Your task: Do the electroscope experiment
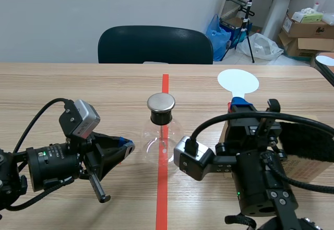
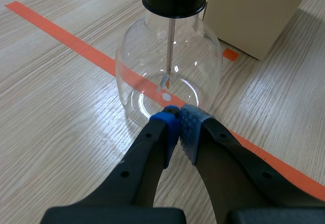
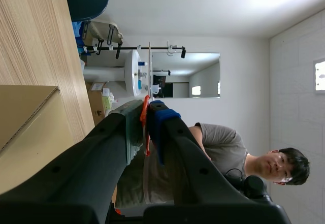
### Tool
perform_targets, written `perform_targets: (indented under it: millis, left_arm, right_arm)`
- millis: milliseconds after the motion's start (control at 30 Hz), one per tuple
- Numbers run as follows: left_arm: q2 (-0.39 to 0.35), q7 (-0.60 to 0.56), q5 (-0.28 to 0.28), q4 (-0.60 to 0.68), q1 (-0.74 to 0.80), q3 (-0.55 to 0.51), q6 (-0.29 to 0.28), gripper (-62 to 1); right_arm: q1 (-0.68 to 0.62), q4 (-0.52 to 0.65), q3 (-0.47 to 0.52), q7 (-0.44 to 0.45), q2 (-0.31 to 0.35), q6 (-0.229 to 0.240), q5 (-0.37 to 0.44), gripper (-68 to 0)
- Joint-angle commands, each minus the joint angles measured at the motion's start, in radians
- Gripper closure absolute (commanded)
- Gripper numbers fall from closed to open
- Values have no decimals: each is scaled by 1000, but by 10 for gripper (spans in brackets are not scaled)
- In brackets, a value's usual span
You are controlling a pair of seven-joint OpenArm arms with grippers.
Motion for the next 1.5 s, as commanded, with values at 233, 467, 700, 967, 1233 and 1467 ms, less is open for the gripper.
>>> perform_targets:
  millis: [233, 467, 700, 967, 1233, 1467]
  left_arm:
    - [-1, -14, -13, 18, 5, -8, -3, -30]
    - [-1, -14, -13, 18, 5, -8, -3, -30]
    - [-1, -14, -13, 18, 5, -8, -3, -30]
    - [-1, -14, -13, 18, 5, -8, -3, -30]
    - [-74, -125, -13, 199, 193, -87, -7, -30]
    - [-154, -201, -13, 486, 505, -282, -134, -30]
  right_arm:
    - [14, 19, 8, -4, 5, -14, -7, -9]
    - [14, 19, 8, -4, 5, -14, -4, -9]
    - [11, 19, 10, 7, 4, -19, 40, -9]
    - [-68, 30, 122, 117, -6, -35, 41, -9]
    - [-209, 44, 336, 334, -75, -129, 33, -9]
    - [-318, 52, 519, 531, -139, -192, 53, -9]
